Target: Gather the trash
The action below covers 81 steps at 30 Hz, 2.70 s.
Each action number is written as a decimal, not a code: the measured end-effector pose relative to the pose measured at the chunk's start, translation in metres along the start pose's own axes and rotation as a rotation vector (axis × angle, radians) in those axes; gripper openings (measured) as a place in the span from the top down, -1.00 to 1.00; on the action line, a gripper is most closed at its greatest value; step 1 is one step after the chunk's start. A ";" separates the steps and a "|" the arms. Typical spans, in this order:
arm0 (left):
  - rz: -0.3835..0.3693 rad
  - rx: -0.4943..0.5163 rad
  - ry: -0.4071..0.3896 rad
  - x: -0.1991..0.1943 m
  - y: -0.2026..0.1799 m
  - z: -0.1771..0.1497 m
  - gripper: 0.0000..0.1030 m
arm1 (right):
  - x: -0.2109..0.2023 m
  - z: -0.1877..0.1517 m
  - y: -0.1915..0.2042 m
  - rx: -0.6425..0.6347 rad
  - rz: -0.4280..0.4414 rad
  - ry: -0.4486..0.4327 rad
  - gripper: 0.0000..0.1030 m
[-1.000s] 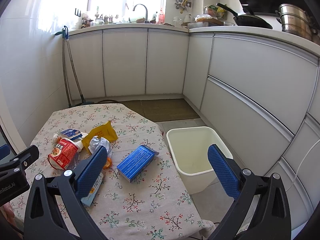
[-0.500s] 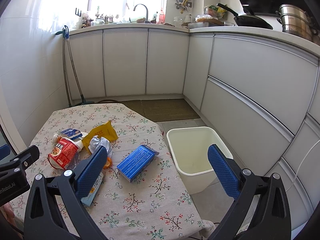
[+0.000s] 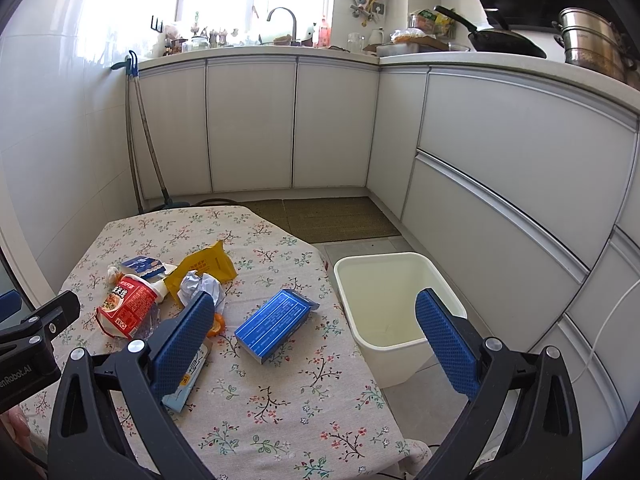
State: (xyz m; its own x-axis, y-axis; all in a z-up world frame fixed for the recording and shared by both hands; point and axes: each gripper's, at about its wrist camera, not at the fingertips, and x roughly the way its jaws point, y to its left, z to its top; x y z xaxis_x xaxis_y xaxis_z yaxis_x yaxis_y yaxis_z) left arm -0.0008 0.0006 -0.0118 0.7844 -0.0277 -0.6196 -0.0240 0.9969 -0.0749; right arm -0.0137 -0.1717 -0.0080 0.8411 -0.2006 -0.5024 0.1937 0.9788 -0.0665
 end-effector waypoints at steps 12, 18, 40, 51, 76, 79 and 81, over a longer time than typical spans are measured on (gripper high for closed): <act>0.000 -0.002 0.005 0.001 0.000 -0.001 -0.86 | 0.001 -0.002 0.002 -0.002 0.001 0.002 -0.89; 0.002 -0.008 0.012 0.001 -0.001 -0.001 -0.86 | 0.000 -0.001 0.001 -0.003 0.001 0.003 -0.89; -0.008 -0.144 0.123 0.026 0.030 0.006 -0.86 | 0.042 -0.010 -0.004 0.066 0.087 0.256 -0.89; -0.040 -0.286 0.250 0.061 0.065 0.024 -0.86 | 0.067 0.013 -0.018 0.302 0.215 0.458 -0.89; -0.277 -0.717 0.652 0.211 0.149 0.010 -0.86 | 0.197 -0.013 -0.011 0.438 0.321 0.682 -0.89; -0.180 -0.515 0.604 0.210 0.133 0.033 -0.86 | 0.200 -0.012 -0.005 0.404 0.311 0.681 -0.89; -0.137 -0.314 0.602 0.209 0.114 0.046 -0.87 | 0.200 -0.010 -0.005 0.384 0.295 0.668 -0.89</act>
State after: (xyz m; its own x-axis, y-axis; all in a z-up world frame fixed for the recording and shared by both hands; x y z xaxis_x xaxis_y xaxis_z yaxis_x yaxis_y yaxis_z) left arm 0.1894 0.1118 -0.1137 0.3145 -0.2788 -0.9074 -0.1983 0.9155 -0.3500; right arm 0.1481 -0.2160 -0.1170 0.4302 0.2476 -0.8681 0.2728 0.8810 0.3865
